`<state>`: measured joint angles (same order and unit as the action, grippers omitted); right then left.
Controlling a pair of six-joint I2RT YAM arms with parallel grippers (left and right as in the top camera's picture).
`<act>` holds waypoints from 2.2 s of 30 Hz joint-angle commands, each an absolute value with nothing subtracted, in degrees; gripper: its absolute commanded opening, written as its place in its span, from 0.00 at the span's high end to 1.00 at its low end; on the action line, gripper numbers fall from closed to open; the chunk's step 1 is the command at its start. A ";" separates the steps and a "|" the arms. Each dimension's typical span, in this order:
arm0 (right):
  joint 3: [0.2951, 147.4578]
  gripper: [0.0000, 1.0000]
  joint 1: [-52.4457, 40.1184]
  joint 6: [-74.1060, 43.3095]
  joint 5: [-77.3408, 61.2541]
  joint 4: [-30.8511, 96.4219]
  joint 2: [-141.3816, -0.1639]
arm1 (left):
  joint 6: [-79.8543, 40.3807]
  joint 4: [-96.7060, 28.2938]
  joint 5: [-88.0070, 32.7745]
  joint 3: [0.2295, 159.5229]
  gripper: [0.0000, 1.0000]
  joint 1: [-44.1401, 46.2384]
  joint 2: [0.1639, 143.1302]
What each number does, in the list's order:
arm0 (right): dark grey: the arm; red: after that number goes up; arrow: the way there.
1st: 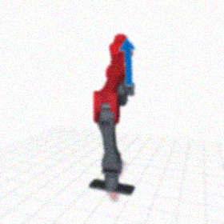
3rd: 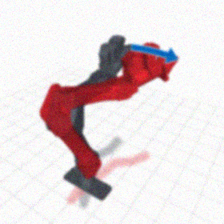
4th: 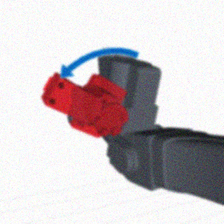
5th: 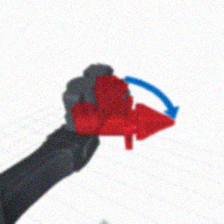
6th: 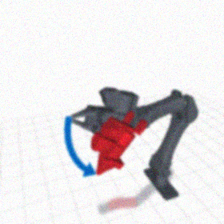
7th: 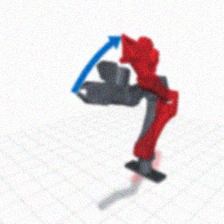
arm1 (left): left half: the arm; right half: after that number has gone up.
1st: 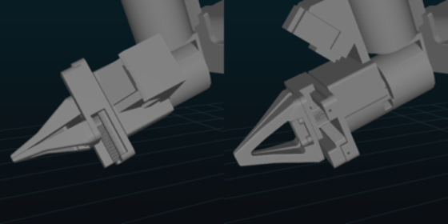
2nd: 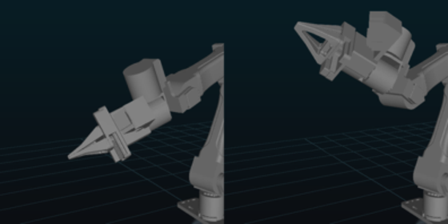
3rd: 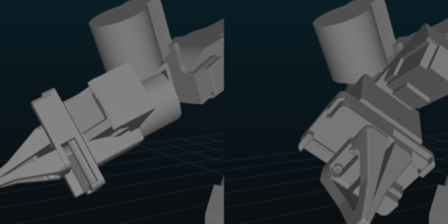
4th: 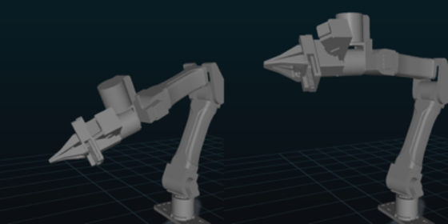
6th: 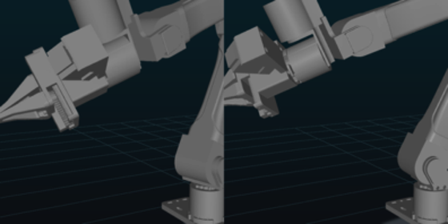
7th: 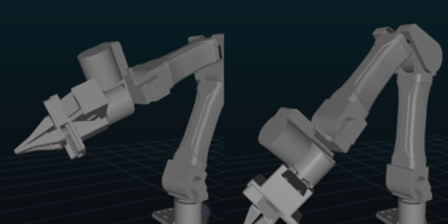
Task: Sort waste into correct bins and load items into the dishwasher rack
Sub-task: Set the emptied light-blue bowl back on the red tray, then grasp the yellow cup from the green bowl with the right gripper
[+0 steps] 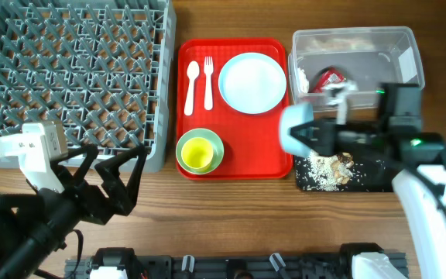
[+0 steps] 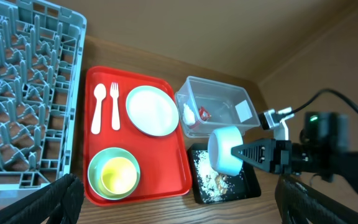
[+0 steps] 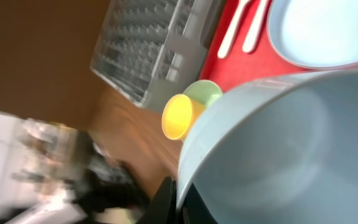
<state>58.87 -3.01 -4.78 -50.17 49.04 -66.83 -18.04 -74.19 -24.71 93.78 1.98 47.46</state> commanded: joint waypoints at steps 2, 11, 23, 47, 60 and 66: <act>63.05 0.96 -22.41 -19.79 -13.63 45.58 -66.06 | -16.91 -74.00 -24.36 94.24 0.00 2.24 47.53; 63.05 0.96 -36.49 -27.18 5.28 39.42 -84.16 | -16.88 -74.00 -24.36 94.24 0.00 2.24 47.53; 63.24 0.35 -36.69 -28.45 -0.10 38.24 -89.49 | -16.88 -74.00 -24.38 94.24 0.00 2.24 47.53; 67.72 0.00 -21.63 -30.26 -3.25 54.19 -51.68 | -23.07 -70.78 -27.29 94.24 0.00 2.24 47.53; 67.70 0.31 -22.26 -28.51 -30.35 47.24 -63.11 | -22.74 -85.89 -9.15 83.18 0.20 2.39 61.76; 67.70 0.50 -29.30 -28.69 -30.30 45.19 -77.21 | -22.70 -83.74 -8.25 83.26 0.21 2.39 63.26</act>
